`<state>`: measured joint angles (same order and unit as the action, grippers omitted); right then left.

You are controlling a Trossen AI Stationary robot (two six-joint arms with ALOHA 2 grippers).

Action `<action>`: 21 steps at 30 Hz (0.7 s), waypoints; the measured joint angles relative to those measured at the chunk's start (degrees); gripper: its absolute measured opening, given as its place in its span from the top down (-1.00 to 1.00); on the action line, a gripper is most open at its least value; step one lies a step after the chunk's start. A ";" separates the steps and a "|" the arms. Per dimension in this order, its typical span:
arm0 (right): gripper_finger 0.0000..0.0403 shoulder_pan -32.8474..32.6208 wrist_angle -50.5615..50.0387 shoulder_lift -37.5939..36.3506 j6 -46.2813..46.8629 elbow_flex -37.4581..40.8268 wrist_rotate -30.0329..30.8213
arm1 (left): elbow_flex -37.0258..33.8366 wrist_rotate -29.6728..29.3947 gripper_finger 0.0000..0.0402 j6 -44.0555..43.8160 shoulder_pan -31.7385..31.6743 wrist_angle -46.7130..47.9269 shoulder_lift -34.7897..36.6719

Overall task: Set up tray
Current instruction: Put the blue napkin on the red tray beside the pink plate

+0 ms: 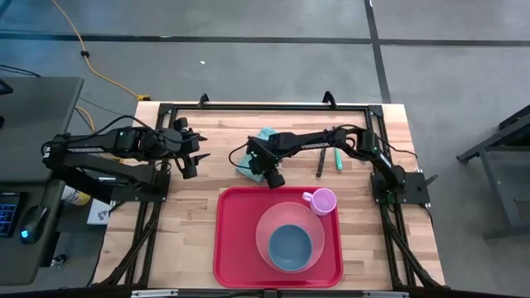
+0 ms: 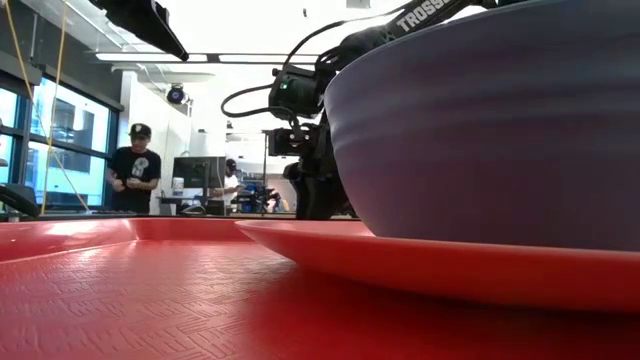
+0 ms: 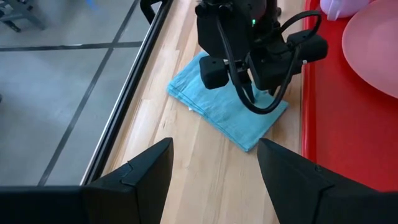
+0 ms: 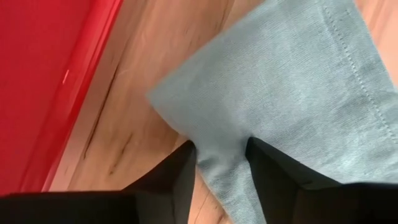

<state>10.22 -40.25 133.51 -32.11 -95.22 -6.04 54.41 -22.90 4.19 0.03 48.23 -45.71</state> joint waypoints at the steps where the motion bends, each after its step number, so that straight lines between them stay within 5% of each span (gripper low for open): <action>1: 0.37 0.00 0.03 0.02 0.02 -0.02 0.01 | 0.00 0.00 -0.32 0.00 0.02 0.00 0.00; 13: 0.96 0.11 0.79 0.15 -1.52 -0.13 -0.31 | 0.00 0.00 -0.32 -0.35 0.01 1.40 0.00; 21: 0.99 -0.02 0.61 -0.15 -2.85 -0.15 0.25 | 0.00 0.00 -0.32 -0.64 0.01 1.37 -0.01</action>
<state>10.20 -39.64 133.37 -34.96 -95.37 -5.79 54.41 -22.90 3.55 0.04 49.59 -45.73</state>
